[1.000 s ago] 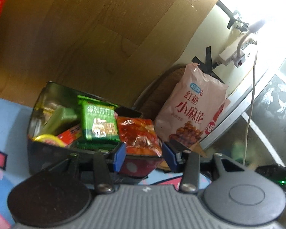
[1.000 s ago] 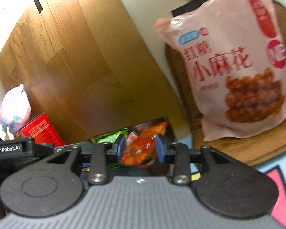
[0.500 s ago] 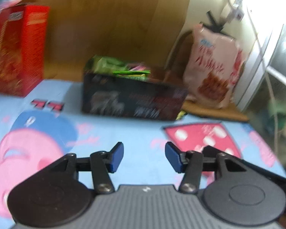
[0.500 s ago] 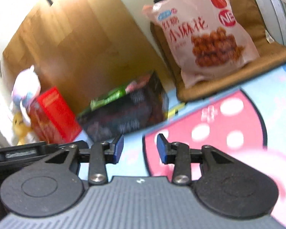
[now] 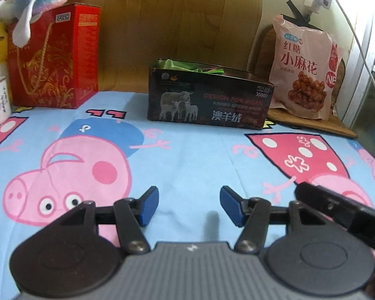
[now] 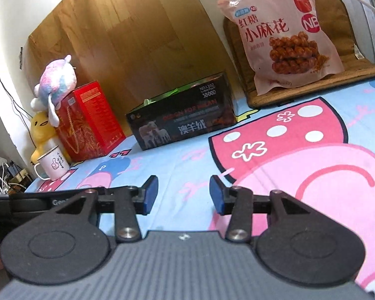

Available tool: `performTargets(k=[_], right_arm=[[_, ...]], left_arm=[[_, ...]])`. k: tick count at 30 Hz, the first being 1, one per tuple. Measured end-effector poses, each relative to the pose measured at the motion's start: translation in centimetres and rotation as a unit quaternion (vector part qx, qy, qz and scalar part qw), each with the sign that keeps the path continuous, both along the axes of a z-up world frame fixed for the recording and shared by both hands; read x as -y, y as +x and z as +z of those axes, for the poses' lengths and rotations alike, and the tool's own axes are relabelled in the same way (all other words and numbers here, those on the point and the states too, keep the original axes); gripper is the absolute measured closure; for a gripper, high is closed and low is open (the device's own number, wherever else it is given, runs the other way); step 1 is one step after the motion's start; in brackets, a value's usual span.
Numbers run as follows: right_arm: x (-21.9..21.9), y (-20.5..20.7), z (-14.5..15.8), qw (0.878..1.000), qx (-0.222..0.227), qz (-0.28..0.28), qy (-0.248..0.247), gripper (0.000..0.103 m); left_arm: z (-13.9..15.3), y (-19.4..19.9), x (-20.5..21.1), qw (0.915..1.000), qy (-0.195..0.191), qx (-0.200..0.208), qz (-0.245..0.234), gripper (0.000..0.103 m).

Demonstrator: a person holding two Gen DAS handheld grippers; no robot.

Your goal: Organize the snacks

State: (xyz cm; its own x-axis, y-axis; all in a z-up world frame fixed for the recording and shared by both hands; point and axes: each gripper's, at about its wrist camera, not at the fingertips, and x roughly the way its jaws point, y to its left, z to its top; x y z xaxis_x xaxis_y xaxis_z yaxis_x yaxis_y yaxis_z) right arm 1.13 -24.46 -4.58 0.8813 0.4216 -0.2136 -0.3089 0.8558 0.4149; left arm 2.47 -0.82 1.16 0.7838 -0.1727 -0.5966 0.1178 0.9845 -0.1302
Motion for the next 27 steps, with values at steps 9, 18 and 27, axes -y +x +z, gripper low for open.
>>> performTargets(k=[9,18,27], right_arm=[[0.6,-0.5,-0.1,1.000,0.011,-0.005,0.020,0.051],[0.6,-0.6,-0.2,1.000,0.013,-0.003,0.023,0.046],[0.5,-0.5,-0.2,1.000,0.009,0.003,0.022,0.046]], left_arm=[[-0.5,-0.7,0.1,0.9994,0.025,0.013,0.018,0.044],[-0.5,-1.0,0.3,0.9990,0.031,0.025,0.020,0.032],[0.0,-1.6,0.4,0.9967,0.047,0.052,0.041,0.000]])
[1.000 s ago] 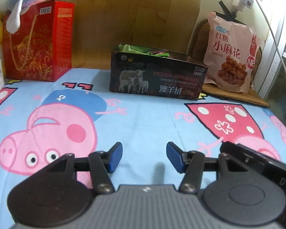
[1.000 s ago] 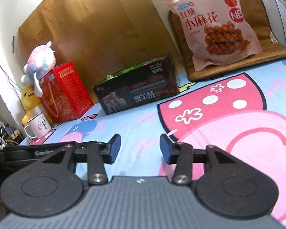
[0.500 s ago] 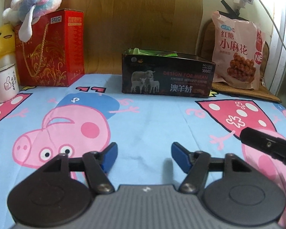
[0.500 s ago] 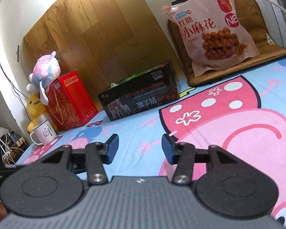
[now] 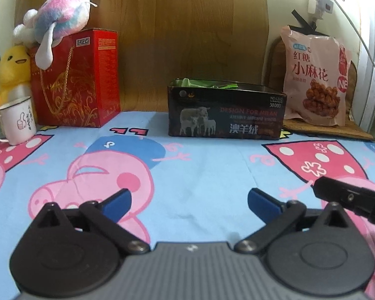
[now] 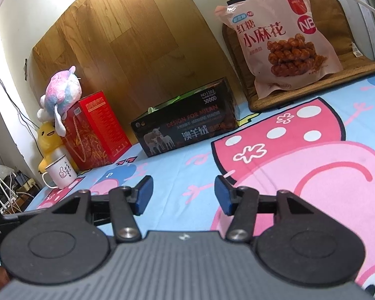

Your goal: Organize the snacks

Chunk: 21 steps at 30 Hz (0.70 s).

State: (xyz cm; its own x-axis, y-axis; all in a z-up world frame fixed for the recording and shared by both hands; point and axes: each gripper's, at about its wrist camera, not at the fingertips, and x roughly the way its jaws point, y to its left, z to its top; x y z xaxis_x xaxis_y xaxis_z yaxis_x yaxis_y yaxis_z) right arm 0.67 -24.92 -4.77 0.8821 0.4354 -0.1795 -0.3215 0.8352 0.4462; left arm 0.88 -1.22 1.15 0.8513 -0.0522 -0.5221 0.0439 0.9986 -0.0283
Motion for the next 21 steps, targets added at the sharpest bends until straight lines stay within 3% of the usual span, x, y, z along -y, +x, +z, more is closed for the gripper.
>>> performTargets(k=[8,21], right_arm=[[-0.1,0.1,0.0,1.000,-0.002,0.001,-0.001,0.046],[0.1,-0.1,0.0,1.000,0.001,-0.001,0.006,0.044]], left_arm=[[0.6,-0.3,-0.6,0.9998,-0.014,0.014,0.002,0.000],[2.4,-0.4,0.1,0.9995,0.010,0.028,0.012,0.000]])
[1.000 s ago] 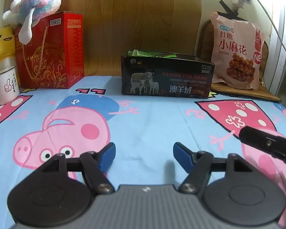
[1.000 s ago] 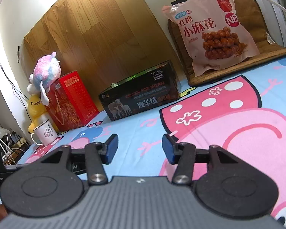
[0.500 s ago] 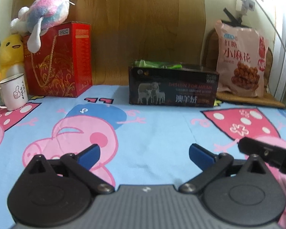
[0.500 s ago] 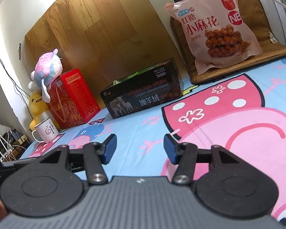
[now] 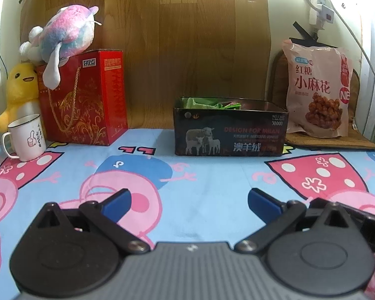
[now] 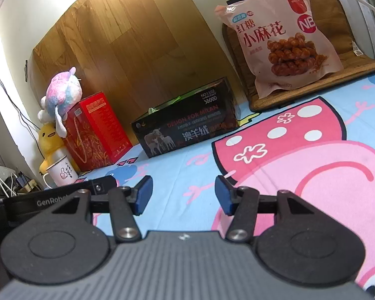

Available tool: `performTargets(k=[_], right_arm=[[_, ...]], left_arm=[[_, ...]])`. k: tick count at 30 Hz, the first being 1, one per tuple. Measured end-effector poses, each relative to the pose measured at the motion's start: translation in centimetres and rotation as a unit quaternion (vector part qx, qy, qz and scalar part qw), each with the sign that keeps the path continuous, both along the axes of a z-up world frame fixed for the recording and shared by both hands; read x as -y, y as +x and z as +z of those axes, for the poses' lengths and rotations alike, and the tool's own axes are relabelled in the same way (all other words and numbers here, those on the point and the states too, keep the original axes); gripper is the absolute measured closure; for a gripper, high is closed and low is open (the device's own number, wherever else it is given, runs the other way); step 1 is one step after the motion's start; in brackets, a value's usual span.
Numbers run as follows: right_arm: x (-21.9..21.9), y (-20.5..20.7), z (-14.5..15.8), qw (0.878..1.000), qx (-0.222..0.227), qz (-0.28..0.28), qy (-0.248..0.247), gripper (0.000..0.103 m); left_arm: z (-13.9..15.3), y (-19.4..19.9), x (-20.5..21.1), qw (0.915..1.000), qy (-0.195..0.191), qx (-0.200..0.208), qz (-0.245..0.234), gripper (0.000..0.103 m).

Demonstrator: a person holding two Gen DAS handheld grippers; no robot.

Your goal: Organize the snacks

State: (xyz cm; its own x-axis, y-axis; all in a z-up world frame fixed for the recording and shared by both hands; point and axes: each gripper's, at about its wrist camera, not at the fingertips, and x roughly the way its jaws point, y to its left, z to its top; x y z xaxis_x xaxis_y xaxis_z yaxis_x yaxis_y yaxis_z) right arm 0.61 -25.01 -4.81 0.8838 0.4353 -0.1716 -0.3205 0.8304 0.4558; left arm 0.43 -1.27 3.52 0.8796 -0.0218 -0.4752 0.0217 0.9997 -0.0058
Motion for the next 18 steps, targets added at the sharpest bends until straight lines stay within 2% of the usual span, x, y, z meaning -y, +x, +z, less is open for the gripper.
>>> performTargets(k=[3,7,18], right_arm=[[0.04,-0.12,0.00,1.000,0.003,-0.002,0.002,0.039],[0.06,-0.13,0.02,1.000,0.004,-0.003,0.003,0.039],[0.16,-0.07,0.03,1.000,0.004,-0.003,0.003,0.038]], left_arm=[[0.16,-0.29,-0.20,0.9999,-0.013,0.004,-0.006,0.000],[0.32,0.00,-0.46,0.9993,-0.033,-0.011,-0.010,0.000],[0.42,0.12,0.04,0.9997,-0.017,-0.010,-0.016,0.000]])
